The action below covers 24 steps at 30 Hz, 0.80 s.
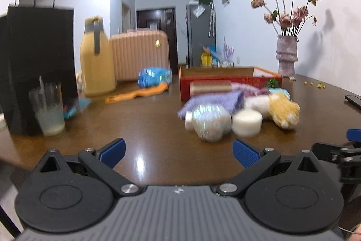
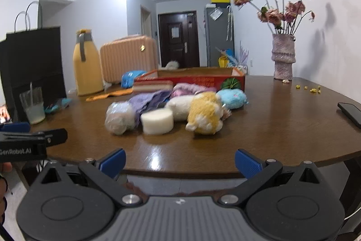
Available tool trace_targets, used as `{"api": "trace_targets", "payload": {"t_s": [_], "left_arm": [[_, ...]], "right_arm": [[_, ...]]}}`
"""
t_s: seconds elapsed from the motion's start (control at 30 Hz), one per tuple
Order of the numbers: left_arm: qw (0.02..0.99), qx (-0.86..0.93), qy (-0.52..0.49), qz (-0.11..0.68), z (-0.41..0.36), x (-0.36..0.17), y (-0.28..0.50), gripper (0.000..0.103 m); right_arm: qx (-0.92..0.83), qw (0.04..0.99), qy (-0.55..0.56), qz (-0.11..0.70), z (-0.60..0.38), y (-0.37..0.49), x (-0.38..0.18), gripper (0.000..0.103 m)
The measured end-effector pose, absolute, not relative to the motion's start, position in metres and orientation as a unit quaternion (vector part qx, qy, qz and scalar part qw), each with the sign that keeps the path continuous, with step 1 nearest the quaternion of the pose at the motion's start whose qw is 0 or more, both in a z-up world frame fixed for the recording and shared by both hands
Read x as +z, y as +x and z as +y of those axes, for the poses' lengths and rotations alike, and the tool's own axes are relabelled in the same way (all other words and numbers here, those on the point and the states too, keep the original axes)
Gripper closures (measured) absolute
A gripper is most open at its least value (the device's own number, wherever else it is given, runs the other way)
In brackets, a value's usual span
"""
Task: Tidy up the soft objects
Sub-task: 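Reach the right tool to the brown sponge block and grasp it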
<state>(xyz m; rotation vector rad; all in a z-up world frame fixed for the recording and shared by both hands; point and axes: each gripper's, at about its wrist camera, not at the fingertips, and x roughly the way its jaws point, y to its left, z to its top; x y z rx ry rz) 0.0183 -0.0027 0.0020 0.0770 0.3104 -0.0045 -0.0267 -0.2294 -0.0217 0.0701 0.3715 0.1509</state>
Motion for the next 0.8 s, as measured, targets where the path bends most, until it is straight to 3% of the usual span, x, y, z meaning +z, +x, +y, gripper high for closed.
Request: {"api": "trace_targets", "payload": {"t_s": [0.3, 0.57, 0.8], "left_arm": [[0.981, -0.031, 0.024, 0.189, -0.010, 0.010, 0.092, 0.000], [0.975, -0.045, 0.008, 0.219, -0.019, 0.003, 0.138, 0.000], [0.977, -0.063, 0.005, 0.202, -0.022, 0.021, 0.176, 0.000]], "right_arm": [[0.071, 0.978, 0.082, 0.176, -0.262, 0.037, -0.018, 0.000], [0.105, 0.982, 0.020, 0.157, -0.233, 0.080, -0.006, 0.000], [0.098, 0.979, 0.042, 0.174, -0.234, 0.123, 0.006, 0.015]]}}
